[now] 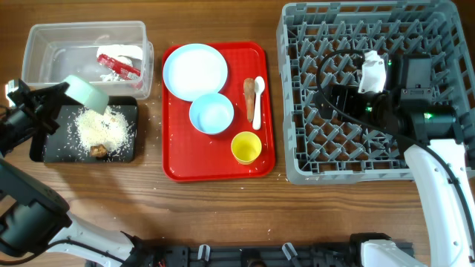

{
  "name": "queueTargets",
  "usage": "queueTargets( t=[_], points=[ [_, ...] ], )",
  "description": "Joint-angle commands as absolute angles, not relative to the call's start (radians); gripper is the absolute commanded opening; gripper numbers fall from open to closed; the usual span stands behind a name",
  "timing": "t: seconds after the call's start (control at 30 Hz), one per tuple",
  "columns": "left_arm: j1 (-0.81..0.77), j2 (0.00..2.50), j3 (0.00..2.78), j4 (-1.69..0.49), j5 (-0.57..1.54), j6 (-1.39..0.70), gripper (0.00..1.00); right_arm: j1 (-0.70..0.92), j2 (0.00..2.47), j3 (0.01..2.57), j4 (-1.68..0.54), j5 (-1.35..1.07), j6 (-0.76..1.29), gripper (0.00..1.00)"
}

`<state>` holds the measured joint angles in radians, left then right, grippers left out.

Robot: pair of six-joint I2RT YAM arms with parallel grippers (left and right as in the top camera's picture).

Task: Sort waste into correct bins and load items into the dishwasher rack
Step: 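Tip the green bowl over the black tray to pour out the rice, then set the green bowl back on the red tray and release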

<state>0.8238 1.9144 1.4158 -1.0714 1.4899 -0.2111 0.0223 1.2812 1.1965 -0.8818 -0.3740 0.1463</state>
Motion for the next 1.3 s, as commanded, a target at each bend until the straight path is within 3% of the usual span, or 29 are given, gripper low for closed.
queueTargets(
  t=[0.0,0.17,0.4,0.53,0.73,1.0,1.27],
  points=[
    [0.834,1.913,1.425,-1.077,1.501,-0.243,0.04,0.019,1.286,1.215,-0.881,-0.391,0.16,1.0],
    [0.782,1.884,1.425,-1.264,1.359,-0.062,0.04,0.019,1.286,1.215,-0.879,-0.391,0.16,1.0],
    [0.504,1.825,1.425,-1.349,0.97,0.022,0.04,0.019,1.286,1.215,-0.853,-0.391,0.16,1.0],
    [0.302,1.823,1.425,-1.3,0.766,-0.061,0.04,0.019,1.286,1.215,-0.847,-0.391,0.16,1.0],
    [-0.029,1.823,1.425,-1.279,0.253,-0.33,0.04,0.019,1.286,1.215,-0.842,-0.391,0.16,1.0],
    [-0.34,1.823,1.425,-1.259,0.027,-0.519,0.04,0.019,1.286,1.215,-0.845,-0.391,0.159,1.0],
    [-0.487,1.823,1.425,-1.181,0.025,-0.585,0.09,0.019,1.286,1.215,-0.847,-0.391,0.159,1.0]
  ],
)
